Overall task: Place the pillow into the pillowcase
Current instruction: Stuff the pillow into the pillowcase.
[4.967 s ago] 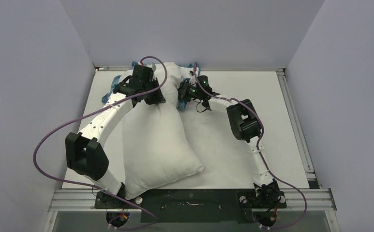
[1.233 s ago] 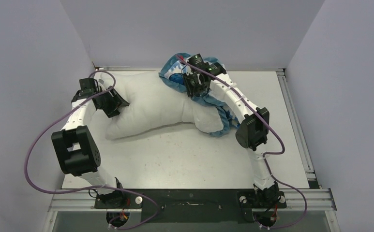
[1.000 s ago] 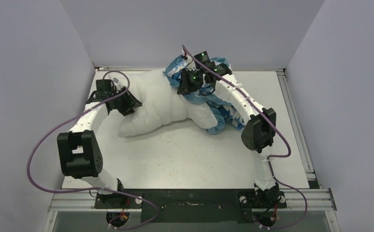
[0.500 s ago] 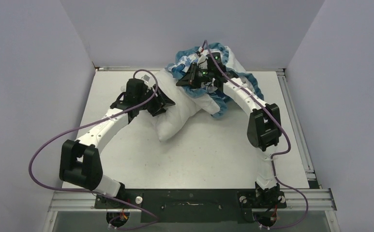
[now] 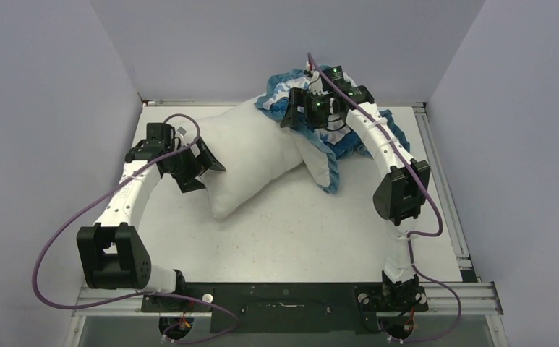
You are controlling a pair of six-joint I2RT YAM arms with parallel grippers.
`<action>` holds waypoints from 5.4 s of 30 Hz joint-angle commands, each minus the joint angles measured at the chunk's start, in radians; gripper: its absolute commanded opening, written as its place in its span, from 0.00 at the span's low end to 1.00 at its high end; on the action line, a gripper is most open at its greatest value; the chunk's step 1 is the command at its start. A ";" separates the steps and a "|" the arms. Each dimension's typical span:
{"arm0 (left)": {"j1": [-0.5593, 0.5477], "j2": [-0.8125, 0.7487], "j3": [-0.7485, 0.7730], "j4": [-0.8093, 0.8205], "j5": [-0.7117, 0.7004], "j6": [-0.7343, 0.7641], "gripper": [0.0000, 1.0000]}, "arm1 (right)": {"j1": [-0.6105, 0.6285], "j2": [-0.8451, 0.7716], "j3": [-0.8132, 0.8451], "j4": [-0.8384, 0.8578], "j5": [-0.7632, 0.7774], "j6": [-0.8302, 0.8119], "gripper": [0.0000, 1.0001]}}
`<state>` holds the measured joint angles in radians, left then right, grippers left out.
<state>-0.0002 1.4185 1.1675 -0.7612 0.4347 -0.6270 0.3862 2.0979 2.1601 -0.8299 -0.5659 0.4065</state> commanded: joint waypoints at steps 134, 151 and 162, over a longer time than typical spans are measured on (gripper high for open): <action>-0.420 -0.128 -0.295 0.524 0.017 -0.380 0.05 | 0.248 0.059 0.191 0.131 0.771 -0.289 0.90; -0.257 -0.315 -0.330 0.279 -0.076 -0.270 0.70 | 0.159 -0.051 0.035 0.308 0.411 -0.058 0.05; -0.012 -0.182 -0.434 0.826 0.203 -0.389 0.96 | 0.106 -0.109 -0.045 0.360 0.017 0.074 0.05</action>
<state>-0.0124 1.0988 0.7494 -0.3264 0.4595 -0.9329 0.4473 2.0129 2.1426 -0.5243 -0.3351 0.4088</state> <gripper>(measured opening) 0.963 0.062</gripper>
